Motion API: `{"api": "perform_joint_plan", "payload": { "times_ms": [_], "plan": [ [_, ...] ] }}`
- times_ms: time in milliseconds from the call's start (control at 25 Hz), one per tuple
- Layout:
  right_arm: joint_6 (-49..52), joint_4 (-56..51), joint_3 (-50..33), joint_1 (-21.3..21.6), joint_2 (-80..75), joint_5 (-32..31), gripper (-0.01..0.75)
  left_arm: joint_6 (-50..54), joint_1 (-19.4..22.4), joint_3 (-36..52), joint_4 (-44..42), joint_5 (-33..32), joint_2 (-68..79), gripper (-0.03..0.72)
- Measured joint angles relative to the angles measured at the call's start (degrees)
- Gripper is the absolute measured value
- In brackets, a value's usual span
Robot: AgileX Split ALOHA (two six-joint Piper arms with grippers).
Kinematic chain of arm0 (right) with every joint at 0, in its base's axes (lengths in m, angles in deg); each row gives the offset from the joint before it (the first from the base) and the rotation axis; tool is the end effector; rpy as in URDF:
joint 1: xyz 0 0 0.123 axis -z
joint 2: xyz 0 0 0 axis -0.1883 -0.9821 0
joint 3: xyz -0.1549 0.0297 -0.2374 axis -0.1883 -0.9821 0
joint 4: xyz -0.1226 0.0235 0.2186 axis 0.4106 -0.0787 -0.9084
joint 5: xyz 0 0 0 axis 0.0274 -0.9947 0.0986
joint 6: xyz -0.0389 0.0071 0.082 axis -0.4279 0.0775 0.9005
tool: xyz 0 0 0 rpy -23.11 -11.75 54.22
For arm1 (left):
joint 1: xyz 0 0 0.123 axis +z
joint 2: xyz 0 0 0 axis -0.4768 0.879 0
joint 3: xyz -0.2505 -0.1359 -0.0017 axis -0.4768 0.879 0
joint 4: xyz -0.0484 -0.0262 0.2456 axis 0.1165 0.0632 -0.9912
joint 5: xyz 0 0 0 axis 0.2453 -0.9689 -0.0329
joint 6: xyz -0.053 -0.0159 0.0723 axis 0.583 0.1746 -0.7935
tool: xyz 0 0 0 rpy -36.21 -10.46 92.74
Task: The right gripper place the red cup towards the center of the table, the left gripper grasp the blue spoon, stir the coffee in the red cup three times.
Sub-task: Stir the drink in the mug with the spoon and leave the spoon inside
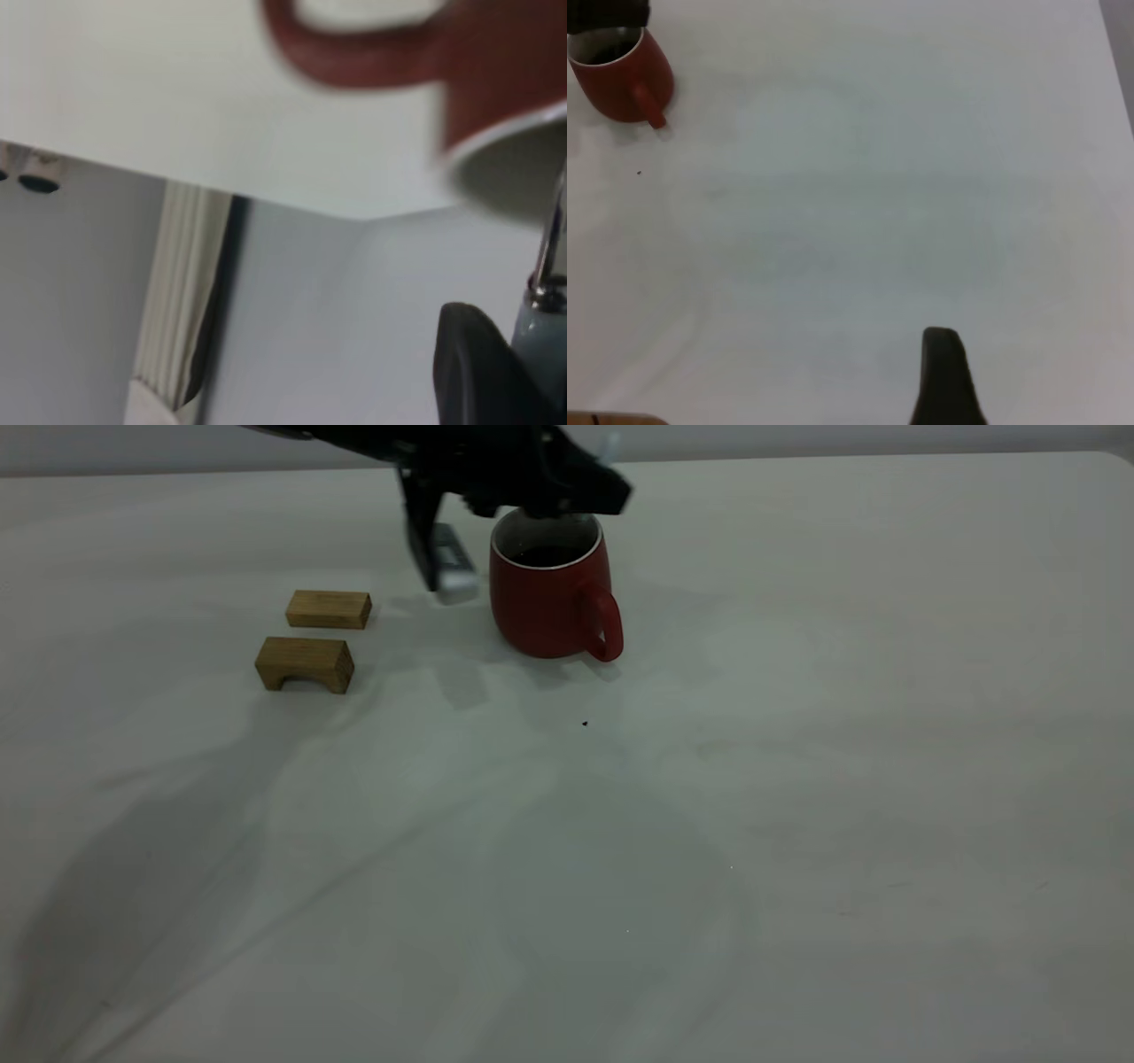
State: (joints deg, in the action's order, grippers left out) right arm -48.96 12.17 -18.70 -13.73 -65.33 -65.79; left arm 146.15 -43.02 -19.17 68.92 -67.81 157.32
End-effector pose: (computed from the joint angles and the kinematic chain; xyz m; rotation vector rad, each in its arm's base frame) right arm -0.0018 0.0021 0.2632 -0.0557 2.1641 0.0604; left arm 0.4871 -0.1836 0.0366 2.1020 -1.1721 1.0590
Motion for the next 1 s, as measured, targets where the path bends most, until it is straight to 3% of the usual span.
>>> {"api": "perform_joint_plan", "payload": {
  "times_ms": [280, 520, 840, 1000],
  "plan": [
    [0.0, 0.0, 0.0, 0.0, 0.0, 0.0, 0.572, -4.82, 0.77, -1.57, 3.1, 4.58, 0.04, 0.123],
    [0.0, 0.0, 0.0, 0.0, 0.0, 0.0, 0.572, -8.43, -1.03, -2.85, 6.44, 4.59, 0.61, 0.123],
    [0.0, 0.0, 0.0, 0.0, 0.0, 0.0, 0.572, -7.92, -2.04, -2.86, 4.9, -3.38, 0.92, 0.123],
    [0.0, 0.0, 0.0, 0.0, 0.0, 0.0, 0.572, -3.4, -0.38, -2.86, 0.03, -6.97, 0.97, 0.123]
  ]
}}
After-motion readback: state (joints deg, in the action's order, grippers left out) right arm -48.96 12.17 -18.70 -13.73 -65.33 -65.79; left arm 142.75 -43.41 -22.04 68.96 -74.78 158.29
